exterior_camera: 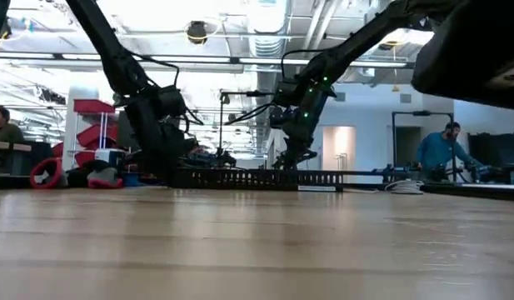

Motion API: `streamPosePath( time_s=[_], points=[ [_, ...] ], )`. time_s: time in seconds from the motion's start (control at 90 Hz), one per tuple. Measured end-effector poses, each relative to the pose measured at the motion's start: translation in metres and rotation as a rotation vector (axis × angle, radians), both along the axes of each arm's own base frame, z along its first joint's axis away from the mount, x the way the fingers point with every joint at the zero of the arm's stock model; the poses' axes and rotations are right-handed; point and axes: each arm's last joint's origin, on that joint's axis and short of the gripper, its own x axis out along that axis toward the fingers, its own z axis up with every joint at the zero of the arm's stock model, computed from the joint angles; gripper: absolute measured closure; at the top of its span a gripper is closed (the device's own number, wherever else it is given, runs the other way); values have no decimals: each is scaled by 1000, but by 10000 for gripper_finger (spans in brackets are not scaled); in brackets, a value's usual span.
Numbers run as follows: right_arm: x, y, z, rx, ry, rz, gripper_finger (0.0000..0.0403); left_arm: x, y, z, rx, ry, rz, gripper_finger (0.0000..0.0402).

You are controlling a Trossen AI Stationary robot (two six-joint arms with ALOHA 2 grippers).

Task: Ziptie cables
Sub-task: Close the black cable duct

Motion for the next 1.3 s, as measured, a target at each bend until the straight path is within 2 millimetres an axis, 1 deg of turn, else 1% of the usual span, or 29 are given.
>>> streamPosePath(
  time_s=[0.178,0.333,0.4,0.5,0.633,0.733,0.778,0.833,0.922,1.011,1.089,1.2,1.3],
  points=[
    [7,5,0,4,-47,44,403,3,3,-9,-11,-21,-18,402],
    [12,9,1,7,-71,91,403,5,5,-9,9,-41,-25,402],
    [14,10,5,3,-79,97,403,6,6,-9,11,-43,-27,402],
    [17,7,15,-1,-95,95,403,5,6,-9,10,-43,-33,402],
    [20,2,34,-17,-142,97,403,5,7,-9,14,-46,-37,402],
    [16,2,56,-22,-155,84,403,5,8,-9,15,-47,-48,402],
    [12,1,61,-12,-143,70,403,5,8,-9,15,-46,-48,402],
    [6,1,58,14,-97,51,403,4,8,-9,15,-46,-49,402],
    [-1,0,48,41,-17,25,403,4,8,-9,14,-45,-49,402],
    [-4,0,39,35,-1,-5,403,3,9,-9,16,-42,-55,402],
    [-10,1,28,62,27,-31,403,3,9,-9,18,-39,-61,402],
    [-12,-1,20,50,4,-43,403,3,9,-9,22,-40,-65,402],
    [-7,0,19,28,-27,-28,403,3,9,-9,17,-50,-72,402]
  ],
)
